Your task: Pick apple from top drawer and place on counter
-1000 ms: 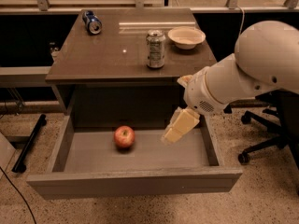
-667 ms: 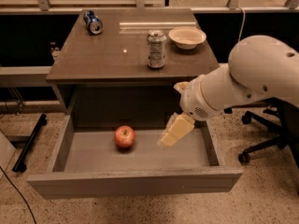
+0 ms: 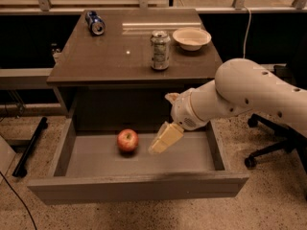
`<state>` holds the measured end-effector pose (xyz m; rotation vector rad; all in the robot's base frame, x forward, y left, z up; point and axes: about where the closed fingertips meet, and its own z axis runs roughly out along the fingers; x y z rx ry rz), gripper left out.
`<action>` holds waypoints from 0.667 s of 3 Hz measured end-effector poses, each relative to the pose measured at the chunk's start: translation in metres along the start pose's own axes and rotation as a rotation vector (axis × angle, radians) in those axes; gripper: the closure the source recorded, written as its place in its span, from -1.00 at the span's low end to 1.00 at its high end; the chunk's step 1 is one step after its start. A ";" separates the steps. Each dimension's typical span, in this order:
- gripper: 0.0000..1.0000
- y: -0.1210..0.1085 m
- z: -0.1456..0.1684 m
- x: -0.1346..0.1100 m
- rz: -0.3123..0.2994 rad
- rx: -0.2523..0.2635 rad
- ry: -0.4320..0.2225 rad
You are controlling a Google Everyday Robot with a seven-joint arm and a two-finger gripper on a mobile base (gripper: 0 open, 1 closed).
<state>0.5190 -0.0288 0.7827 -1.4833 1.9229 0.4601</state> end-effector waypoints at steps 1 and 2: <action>-1.00 -0.004 0.035 0.002 0.026 -0.029 -0.046; -1.00 -0.010 0.067 0.005 0.061 -0.046 -0.100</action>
Offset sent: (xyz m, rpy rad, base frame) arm 0.0483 0.0515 -0.0821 0.1988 0.0638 -0.0213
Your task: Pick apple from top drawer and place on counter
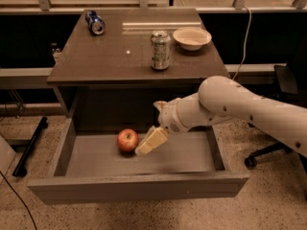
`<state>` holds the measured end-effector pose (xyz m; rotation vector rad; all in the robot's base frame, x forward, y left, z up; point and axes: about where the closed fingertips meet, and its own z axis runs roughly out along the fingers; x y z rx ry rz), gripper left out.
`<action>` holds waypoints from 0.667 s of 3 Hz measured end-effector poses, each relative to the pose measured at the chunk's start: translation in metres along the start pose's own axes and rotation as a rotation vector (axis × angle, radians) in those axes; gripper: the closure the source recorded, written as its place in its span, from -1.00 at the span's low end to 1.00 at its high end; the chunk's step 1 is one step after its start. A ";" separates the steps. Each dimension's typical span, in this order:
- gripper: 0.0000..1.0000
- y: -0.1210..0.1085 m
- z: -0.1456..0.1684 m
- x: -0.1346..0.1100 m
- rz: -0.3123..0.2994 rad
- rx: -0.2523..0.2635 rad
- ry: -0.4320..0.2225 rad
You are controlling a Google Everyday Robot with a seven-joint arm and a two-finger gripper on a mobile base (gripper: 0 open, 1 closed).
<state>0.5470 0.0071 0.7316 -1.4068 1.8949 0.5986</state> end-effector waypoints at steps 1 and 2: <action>-1.00 -0.003 0.031 0.004 0.025 -0.017 -0.048; -1.00 -0.003 0.061 0.007 0.060 -0.042 -0.104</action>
Offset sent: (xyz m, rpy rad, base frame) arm 0.0274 0.0587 -0.0703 0.2044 0.0673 -0.0118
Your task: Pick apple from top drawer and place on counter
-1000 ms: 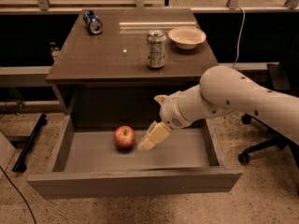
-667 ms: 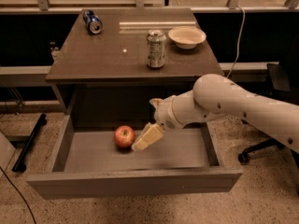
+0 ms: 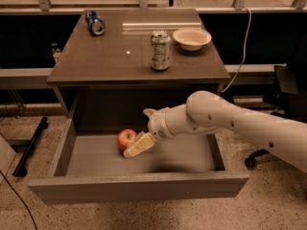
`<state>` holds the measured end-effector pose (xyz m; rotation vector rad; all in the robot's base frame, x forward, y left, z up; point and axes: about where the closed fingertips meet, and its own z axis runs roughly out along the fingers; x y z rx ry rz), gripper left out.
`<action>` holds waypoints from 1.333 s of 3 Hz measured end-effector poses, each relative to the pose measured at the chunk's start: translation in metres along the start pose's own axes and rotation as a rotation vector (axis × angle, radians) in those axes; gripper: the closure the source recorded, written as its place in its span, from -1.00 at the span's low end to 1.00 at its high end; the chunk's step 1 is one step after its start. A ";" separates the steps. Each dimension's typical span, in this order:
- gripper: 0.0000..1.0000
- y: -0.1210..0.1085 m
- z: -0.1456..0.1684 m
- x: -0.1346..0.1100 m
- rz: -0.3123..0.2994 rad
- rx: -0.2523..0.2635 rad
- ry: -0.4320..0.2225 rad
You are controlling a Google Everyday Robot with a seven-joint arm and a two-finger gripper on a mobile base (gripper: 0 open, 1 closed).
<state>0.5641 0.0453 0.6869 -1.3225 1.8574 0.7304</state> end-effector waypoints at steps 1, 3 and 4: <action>-1.00 0.000 0.025 0.002 0.051 -0.035 -0.071; -1.00 0.004 0.061 0.004 0.140 -0.078 -0.162; -0.70 0.000 0.073 0.009 0.185 -0.084 -0.183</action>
Offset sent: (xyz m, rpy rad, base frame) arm 0.0143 0.0552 -0.0458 0.2506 0.1228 -0.0351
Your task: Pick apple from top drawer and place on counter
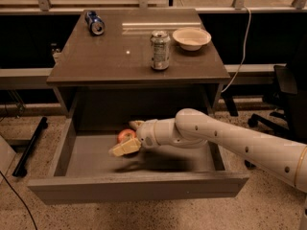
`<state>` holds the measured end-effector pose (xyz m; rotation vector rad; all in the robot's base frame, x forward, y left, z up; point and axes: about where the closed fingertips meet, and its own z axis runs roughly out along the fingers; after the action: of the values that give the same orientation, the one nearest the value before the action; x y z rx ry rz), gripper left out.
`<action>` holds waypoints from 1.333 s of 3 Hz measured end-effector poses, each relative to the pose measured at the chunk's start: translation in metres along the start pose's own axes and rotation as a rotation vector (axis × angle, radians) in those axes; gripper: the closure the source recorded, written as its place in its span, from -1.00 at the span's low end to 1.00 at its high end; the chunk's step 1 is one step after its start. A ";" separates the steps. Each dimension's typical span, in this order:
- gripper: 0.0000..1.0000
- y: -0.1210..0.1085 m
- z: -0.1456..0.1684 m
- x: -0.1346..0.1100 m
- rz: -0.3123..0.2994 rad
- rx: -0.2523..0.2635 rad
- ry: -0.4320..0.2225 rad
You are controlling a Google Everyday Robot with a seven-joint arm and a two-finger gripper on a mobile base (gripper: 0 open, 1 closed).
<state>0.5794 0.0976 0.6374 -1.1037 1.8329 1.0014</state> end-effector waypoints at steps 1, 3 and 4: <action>-0.24 -0.008 0.004 0.007 0.032 0.011 -0.012; 0.69 -0.007 -0.029 0.000 -0.005 0.074 -0.006; 1.00 0.005 -0.080 -0.022 -0.071 0.128 0.027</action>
Offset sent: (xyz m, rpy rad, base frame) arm 0.0122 -0.0242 -0.0015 0.0093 -0.0152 -0.0827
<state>0.5660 0.0347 0.6903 -1.1014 1.8385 0.8206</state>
